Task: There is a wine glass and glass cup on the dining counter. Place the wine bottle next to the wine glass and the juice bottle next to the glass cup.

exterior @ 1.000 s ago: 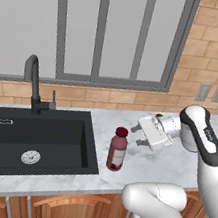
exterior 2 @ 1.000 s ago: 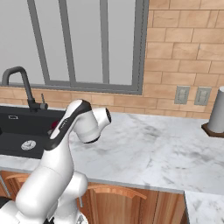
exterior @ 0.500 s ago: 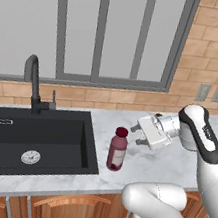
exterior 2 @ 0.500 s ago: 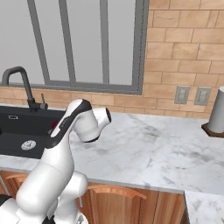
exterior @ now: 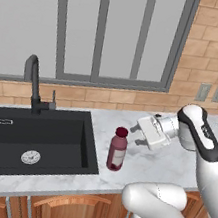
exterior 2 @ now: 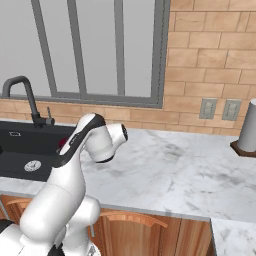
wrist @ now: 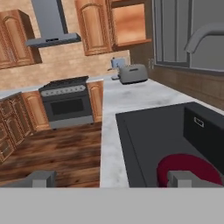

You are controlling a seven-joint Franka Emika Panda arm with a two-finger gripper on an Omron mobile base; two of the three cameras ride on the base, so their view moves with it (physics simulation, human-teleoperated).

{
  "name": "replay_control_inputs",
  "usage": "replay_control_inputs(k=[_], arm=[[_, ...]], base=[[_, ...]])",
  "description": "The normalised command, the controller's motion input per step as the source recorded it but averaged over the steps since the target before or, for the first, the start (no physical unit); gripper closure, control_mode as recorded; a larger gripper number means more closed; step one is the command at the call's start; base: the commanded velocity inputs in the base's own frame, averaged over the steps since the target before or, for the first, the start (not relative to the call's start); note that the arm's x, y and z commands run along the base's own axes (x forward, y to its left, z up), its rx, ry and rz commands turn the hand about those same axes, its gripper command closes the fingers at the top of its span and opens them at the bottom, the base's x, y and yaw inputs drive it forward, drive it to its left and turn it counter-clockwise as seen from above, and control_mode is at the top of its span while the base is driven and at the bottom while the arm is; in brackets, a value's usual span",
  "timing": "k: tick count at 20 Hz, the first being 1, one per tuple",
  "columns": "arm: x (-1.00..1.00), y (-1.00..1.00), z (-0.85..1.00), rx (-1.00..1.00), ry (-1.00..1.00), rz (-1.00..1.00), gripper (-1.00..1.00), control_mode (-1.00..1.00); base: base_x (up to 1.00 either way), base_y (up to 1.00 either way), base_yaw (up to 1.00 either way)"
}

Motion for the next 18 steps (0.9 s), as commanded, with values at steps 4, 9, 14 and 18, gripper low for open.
replay_control_inputs(k=[4, 9, 14, 18], arm=[[0.09, -0.04, -0.09, 0.00, 0.00, 0.00, -1.00, -1.00], [0.15, -0.04, -0.09, 0.00, 0.00, 0.00, -1.00, -1.00], [0.19, 0.00, -0.10, 0.00, 0.00, 0.00, -1.00, -1.00], [0.22, 0.00, -0.11, 0.00, 0.00, 0.00, -1.00, -1.00]], base=[[0.00, 0.00, 0.00], [0.00, 0.00, 0.00], [0.00, 0.00, 0.00], [0.00, 0.00, 0.00]])
